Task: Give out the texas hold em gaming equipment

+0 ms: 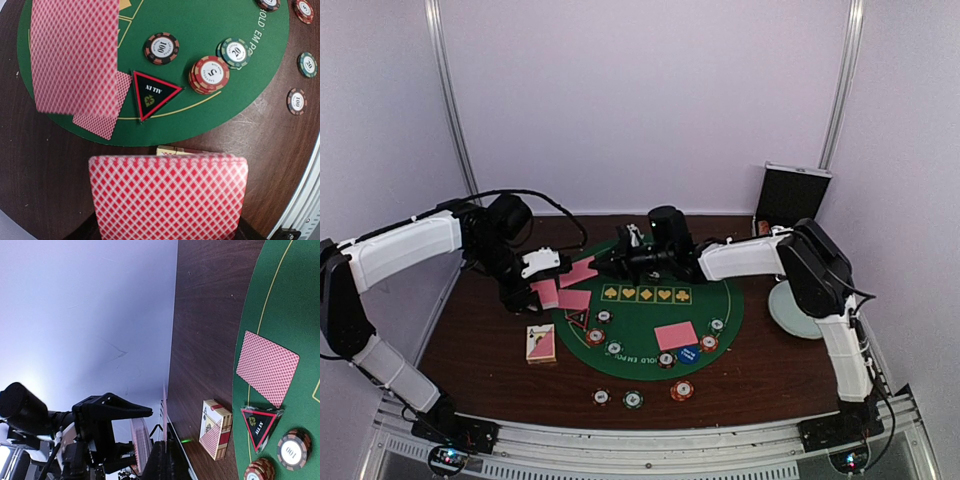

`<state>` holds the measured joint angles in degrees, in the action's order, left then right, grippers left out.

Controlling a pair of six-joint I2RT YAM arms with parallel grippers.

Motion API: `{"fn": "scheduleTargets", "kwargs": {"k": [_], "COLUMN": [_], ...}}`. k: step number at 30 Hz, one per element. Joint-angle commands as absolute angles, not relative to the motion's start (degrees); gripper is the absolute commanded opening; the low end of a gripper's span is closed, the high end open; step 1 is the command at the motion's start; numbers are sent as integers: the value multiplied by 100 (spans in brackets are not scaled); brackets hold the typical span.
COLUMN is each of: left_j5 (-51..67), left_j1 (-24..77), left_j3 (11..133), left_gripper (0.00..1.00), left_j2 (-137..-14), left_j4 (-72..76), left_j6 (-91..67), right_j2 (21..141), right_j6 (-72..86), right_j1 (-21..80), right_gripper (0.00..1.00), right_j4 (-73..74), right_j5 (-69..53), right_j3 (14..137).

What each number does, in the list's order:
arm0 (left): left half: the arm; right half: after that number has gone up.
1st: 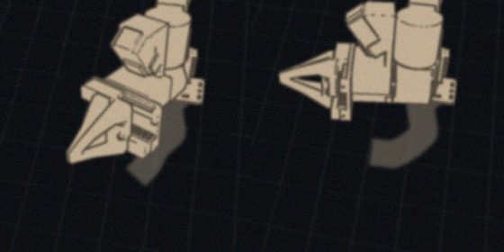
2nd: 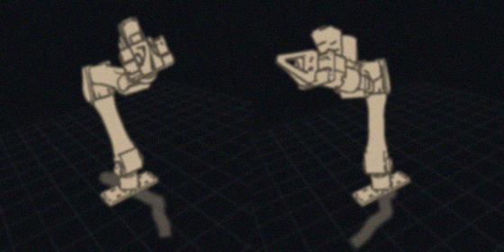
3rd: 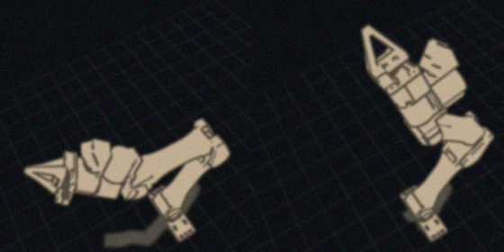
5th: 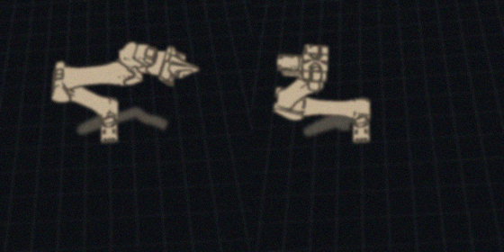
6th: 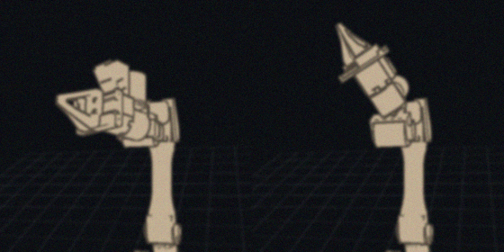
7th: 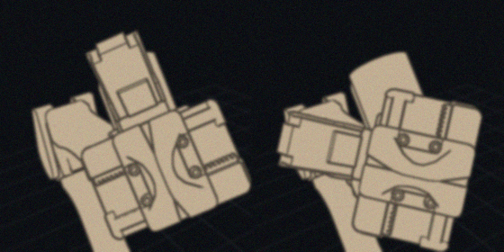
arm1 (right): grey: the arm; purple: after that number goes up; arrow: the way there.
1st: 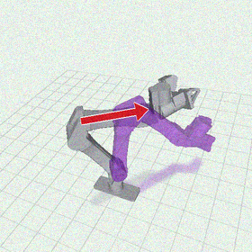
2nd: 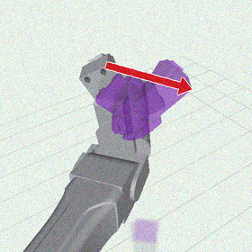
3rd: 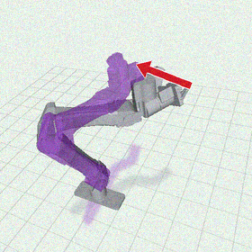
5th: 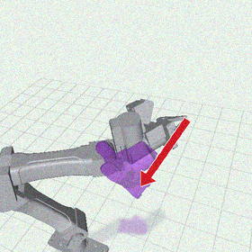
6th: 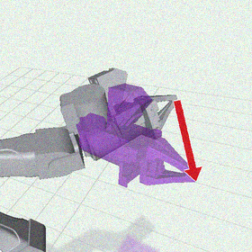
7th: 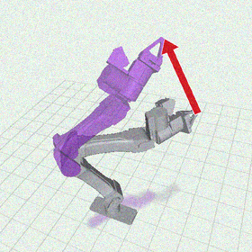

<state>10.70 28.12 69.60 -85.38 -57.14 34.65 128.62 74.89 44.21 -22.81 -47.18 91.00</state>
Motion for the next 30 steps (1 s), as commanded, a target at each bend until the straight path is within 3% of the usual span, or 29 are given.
{"fn": "scheduleTargets", "kwargs": {"k": [1,13,24,30], "left_j5": [1166,1234,1249,1266], "left_j1": [2812,2808,2809,2812], "left_j3": [7019,7014,6952,6952], "left_gripper": [4,4,4,4], "left_j2": [-8361,-8346,-8315,-8325], "left_j4": [-5669,-5669,-5672,-5669], "left_j6": [3502,3489,3480,3472], "right_j2": [13437,14692,15168,15037], "right_j6": [7065,6465,5948,5725], "right_j1": [4634,4784,4686,4633], "right_gripper": [0,0,0,27], "right_j4": [-1432,-81,806,1000], "right_j5": [-4563,-4112,-3660,-3657], "right_j3": [9899,11779,12480,12467]}}
